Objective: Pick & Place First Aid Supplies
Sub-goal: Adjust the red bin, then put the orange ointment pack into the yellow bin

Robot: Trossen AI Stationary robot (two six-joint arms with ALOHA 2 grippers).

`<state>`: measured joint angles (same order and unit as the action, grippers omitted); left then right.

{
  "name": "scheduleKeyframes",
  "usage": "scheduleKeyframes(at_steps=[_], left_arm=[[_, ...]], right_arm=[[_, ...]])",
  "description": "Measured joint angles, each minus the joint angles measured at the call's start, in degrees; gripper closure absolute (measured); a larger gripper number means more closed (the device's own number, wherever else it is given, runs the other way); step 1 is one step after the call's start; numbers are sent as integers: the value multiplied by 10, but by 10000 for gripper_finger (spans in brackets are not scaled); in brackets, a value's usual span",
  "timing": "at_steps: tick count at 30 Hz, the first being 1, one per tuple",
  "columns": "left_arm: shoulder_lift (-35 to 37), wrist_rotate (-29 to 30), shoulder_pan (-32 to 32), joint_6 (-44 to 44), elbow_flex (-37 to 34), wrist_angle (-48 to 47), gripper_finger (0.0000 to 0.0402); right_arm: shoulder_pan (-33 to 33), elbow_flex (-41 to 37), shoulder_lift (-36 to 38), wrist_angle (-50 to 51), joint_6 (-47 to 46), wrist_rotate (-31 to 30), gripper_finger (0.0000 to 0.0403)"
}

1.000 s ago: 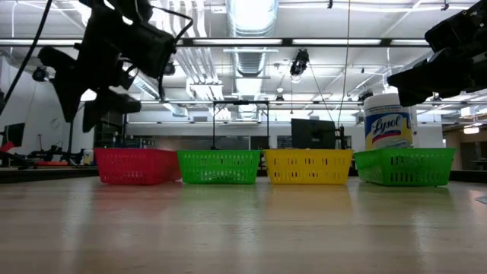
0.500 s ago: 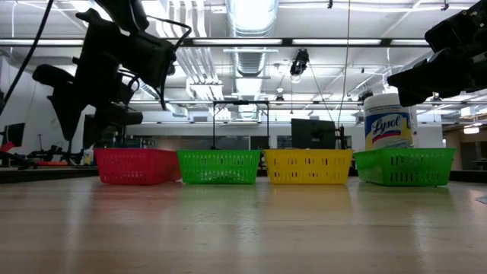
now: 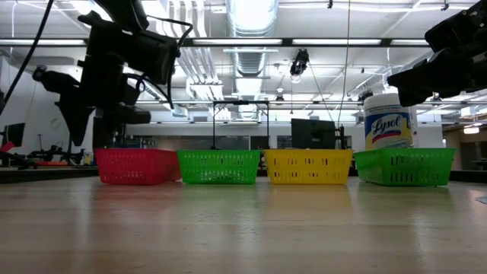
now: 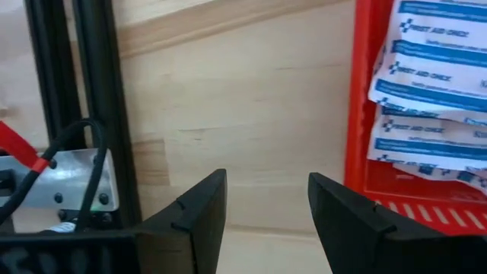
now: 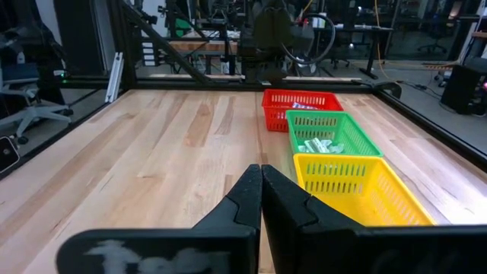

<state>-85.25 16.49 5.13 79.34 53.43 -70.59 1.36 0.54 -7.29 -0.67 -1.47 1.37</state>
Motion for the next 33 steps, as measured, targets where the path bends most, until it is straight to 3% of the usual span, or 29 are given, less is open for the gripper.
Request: scheduleKeyframes(at_steps=[20, 29, 33], left_arm=[[0, -26, -19, 0, -1, 28, 213], [10, -40, -26, 23, -1, -125, 213], [31, -27, -72, 35, -1, -126, 213]], right_arm=[[0, 0, 0, 0, 1, 0, 394], [0, 0, 0, 0, 1, 0, 394], [0, 0, 0, 0, 1, 0, 394]])
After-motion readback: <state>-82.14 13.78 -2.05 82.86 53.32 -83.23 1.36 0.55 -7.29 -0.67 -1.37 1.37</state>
